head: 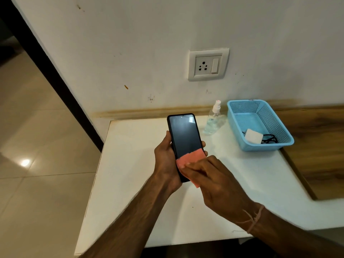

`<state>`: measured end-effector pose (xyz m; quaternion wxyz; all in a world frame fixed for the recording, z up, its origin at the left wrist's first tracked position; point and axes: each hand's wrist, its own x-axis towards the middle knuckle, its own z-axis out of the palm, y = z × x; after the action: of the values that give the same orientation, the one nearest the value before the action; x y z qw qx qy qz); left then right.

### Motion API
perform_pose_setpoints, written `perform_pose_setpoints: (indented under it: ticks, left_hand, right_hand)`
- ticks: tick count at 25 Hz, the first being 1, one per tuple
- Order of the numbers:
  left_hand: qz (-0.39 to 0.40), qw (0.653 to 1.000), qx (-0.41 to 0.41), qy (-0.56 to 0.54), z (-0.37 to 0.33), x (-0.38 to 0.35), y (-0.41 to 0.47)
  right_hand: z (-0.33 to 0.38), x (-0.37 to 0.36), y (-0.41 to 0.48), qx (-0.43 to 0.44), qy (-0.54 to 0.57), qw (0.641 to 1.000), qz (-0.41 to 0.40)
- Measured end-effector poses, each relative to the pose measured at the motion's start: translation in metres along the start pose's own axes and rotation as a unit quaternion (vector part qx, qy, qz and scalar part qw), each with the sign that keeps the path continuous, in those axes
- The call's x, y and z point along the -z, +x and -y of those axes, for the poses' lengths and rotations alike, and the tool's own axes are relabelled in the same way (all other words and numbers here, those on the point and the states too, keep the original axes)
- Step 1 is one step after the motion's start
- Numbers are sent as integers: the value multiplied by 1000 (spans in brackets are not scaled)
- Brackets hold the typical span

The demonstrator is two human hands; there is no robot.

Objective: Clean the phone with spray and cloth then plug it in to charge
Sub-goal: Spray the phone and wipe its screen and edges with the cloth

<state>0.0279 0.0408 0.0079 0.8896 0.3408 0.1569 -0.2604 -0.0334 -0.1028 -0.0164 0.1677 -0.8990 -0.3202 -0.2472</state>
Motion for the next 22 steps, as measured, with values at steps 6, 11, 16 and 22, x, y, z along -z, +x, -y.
perform_pose_setpoints:
  ticks: [6,11,16,22]
  left_hand:
    - [-30,999,-6,45,1,4,2]
    - [-7,999,-17,29,1,2,-1]
    - [23,1000,-12,5,-3,5,1]
    - [-16,998,-3,56,-1,3,-2]
  right_hand:
    - [-14,12,35,-126,28,991,-28]
    - [11,9,24,-62,101,992,34]
    - [-5,25,6,-16,106,989,99]
    - [-17,20,41,-89,56,994,15]
